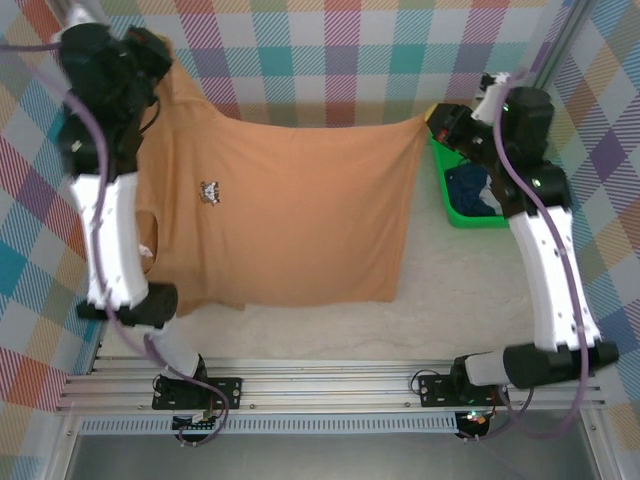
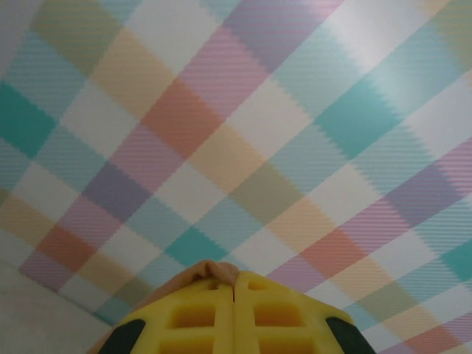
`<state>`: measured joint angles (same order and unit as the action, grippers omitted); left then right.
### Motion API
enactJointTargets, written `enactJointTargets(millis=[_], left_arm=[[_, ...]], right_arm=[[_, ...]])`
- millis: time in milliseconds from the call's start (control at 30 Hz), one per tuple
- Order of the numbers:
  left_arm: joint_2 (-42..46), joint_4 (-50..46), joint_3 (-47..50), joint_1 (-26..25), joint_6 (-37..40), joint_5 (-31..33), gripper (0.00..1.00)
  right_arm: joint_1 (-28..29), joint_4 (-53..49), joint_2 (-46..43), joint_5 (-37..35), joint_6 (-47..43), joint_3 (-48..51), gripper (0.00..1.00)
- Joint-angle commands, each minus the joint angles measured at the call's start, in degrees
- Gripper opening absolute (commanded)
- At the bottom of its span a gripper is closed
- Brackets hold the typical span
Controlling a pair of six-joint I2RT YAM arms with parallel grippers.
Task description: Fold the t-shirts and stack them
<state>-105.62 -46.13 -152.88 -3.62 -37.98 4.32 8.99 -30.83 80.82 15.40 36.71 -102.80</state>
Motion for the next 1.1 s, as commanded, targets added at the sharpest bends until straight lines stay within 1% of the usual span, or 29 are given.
enactJointTargets(millis=[0, 33, 100, 167, 300, 367, 467, 500, 567, 600, 667, 700, 733, 767, 833, 900, 933, 1000, 1033, 1067], left_arm=[[-6.5, 2.0, -3.2, 4.2, -7.6, -13.6, 0.0], [-7.8, 4.7, -3.4, 5.4, -11.2, -17.0, 0.0], [-9.7, 8.4, -5.5, 6.4, -15.8, -21.1, 0.0], [-10.7, 10.7, -8.5, 6.5, -17.1, -22.7, 0.0], [-9.3, 18.0, -8.6, 6.7, -21.4, -26.9, 0.0], [-7.8, 20.6, -8.6, 6.6, -22.8, -27.3, 0.0], [-4.8, 22.4, -8.6, 6.8, -22.4, -26.2, 0.0], [-3.8, 22.0, -8.6, 6.8, -21.9, -26.4, 0.0], [-1.9, 17.5, -8.4, 6.6, -20.1, -27.4, 0.0], [-0.5, 12.9, -8.1, 6.3, -17.4, -27.9, 0.0], [3.5, 3.7, -4.4, 4.0, -9.6, -26.4, 0.0], [6.9, 0.5, 1.4, 2.8, -6.1, -25.1, 0.0], [11.4, 0.0, 10.9, 1.7, -4.3, -24.1, 0.0], [16.3, 1.8, 21.3, 1.0, -4.0, -23.4, 0.0], [28.0, 7.3, 46.4, -1.1, -4.6, -19.7, 0.0], [37.0, 7.9, 65.6, -2.1, -6.0, -15.4, 0.0], [40.7, 7.4, 74.0, -2.6, -6.3, -14.3, 0.0], [46.3, 5.5, 87.3, -4.4, -6.6, -11.7, 0.0], [48.5, 4.8, 92.9, -5.3, -7.7, -10.5, 0.0], [50.8, 5.5, 99.6, -6.3, -9.7, -10.7, 0.0]], right_arm=[[-0.5, 2.5, 5.1, -0.7, 1.1, -5.4, 0.0], [-0.9, 2.6, 6.7, -1.2, 1.1, -6.5, 0.0], [-1.6, 3.6, 8.6, -1.6, 1.5, -8.0, 0.0], [-2.5, 4.0, 10.2, -2.4, 1.9, -10.1, 0.0], [-5.4, 4.6, 11.5, -2.9, 3.3, -14.3, 0.0], [-7.4, 5.7, 10.8, -2.6, 4.3, -14.8, 0.0], [-10.4, 7.7, 9.2, -1.2, 5.8, -14.8, 0.0], [-11.0, 8.1, 8.6, -0.6, 5.8, -14.8, 0.0], [-11.7, 7.8, 7.7, 0.9, 5.9, -14.2, 0.0], [-11.8, 8.3, 6.9, 1.8, 6.3, -12.7, 0.0], [-11.8, 9.6, 4.8, 3.8, 7.4, -7.5, 0.0], [-11.7, 9.7, 3.3, 4.8, 8.1, -3.6, 0.0], [-11.6, 9.5, 1.5, 5.2, 8.4, 0.9, 0.0], [-11.3, 9.5, -0.1, 5.5, 8.8, 5.4, 0.0], [-10.2, 9.6, -4.7, 6.6, 9.6, 18.0, 0.0], [-8.8, 9.0, -8.3, 6.4, 9.5, 29.3, 0.0], [-7.8, 8.5, -10.2, 6.1, 9.6, 35.0, 0.0], [-5.6, 7.4, -12.6, 5.0, 10.0, 44.5, 0.0], [-4.3, 6.4, -13.1, 4.1, 10.1, 48.2, 0.0], [-2.8, 4.9, -13.2, 2.4, 10.1, 51.7, 0.0]])
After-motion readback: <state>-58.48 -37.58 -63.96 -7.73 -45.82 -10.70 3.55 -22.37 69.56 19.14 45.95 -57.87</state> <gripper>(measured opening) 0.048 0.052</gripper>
